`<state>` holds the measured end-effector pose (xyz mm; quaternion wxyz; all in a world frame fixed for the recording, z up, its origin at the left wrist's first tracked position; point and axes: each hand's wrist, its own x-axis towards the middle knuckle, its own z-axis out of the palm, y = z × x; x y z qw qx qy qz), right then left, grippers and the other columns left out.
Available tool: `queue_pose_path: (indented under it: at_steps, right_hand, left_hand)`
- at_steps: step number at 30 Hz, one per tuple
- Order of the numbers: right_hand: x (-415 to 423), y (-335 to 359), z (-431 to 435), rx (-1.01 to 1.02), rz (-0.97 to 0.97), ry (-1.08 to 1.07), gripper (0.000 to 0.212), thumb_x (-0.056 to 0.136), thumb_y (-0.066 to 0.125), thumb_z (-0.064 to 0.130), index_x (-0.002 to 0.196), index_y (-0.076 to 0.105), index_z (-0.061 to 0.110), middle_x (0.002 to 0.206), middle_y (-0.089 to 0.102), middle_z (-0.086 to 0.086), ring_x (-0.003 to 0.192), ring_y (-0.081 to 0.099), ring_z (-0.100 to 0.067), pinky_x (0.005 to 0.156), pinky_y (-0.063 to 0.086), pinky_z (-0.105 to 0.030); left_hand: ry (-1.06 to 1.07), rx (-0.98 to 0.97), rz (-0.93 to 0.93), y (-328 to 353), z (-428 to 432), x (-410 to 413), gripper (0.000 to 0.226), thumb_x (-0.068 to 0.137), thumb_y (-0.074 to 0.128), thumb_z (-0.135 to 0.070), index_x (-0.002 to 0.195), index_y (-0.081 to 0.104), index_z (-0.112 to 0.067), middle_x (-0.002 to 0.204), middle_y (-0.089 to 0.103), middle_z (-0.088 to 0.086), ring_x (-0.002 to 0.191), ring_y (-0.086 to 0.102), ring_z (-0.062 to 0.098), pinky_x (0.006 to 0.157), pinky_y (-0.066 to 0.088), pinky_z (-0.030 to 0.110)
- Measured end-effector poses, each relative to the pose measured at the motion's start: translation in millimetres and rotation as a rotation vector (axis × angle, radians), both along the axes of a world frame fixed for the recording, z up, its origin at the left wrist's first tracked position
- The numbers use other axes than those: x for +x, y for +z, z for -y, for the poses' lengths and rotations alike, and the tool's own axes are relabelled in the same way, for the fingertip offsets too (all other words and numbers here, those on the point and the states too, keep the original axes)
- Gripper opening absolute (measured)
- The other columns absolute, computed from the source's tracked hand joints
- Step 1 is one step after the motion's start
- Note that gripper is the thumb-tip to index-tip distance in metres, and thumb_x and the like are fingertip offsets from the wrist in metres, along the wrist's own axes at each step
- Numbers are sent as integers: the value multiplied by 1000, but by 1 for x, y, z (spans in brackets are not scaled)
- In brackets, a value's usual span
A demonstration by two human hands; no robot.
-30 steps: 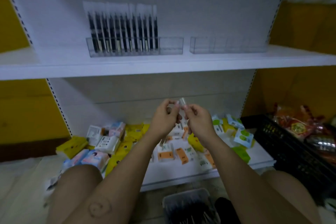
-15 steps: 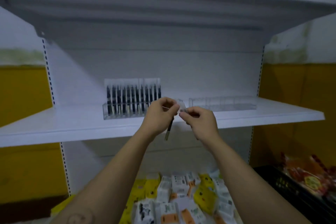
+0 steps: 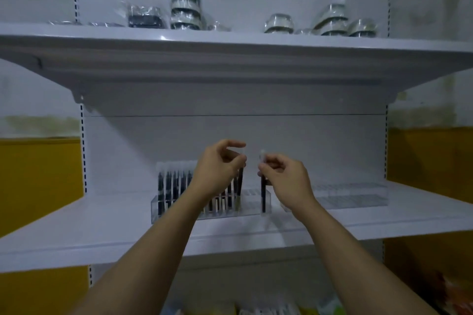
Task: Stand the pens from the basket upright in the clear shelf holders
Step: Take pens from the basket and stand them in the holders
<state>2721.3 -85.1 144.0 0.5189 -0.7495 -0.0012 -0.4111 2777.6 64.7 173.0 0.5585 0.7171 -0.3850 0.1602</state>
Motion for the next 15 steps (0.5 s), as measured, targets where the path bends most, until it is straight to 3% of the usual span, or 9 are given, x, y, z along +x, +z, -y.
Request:
queue_pose_path:
  at_steps: [2, 6, 10, 15]
  right_hand:
    - [13, 6, 2, 5, 10, 8, 18, 90, 65, 15, 108, 66, 17, 92, 70, 1, 88, 68, -16, 85, 57, -43]
    - [36, 19, 3, -45, 51, 36, 42, 91, 62, 11, 128, 53, 28, 93, 67, -4, 84, 68, -17, 78, 59, -39]
    - [63, 26, 4, -84, 87, 37, 31, 90, 65, 11, 113, 59, 31, 90, 65, -5, 82, 69, -19, 77, 59, -45]
    - [91, 21, 8, -85, 106, 25, 30, 89, 66, 12, 109, 58, 33, 90, 65, -4, 81, 69, -17, 77, 59, -45]
  left_hand:
    - [14, -21, 3, 5, 3, 10, 25, 91, 63, -21, 116, 60, -25, 98, 70, -2, 87, 68, 13, 81, 59, 37]
    - [75, -42, 76, 13, 6, 33, 24, 90, 63, -19, 113, 60, -27, 95, 67, -5, 83, 68, 8, 77, 60, 32]
    - [108, -58, 120, 15, 8, 55, 18, 90, 65, -18, 106, 64, -27, 93, 70, -6, 83, 68, 6, 78, 58, 27]
    - [173, -63, 177, 14, 15, 75, 16, 88, 68, -20, 103, 66, -27, 89, 68, -10, 83, 65, 0, 72, 52, 13]
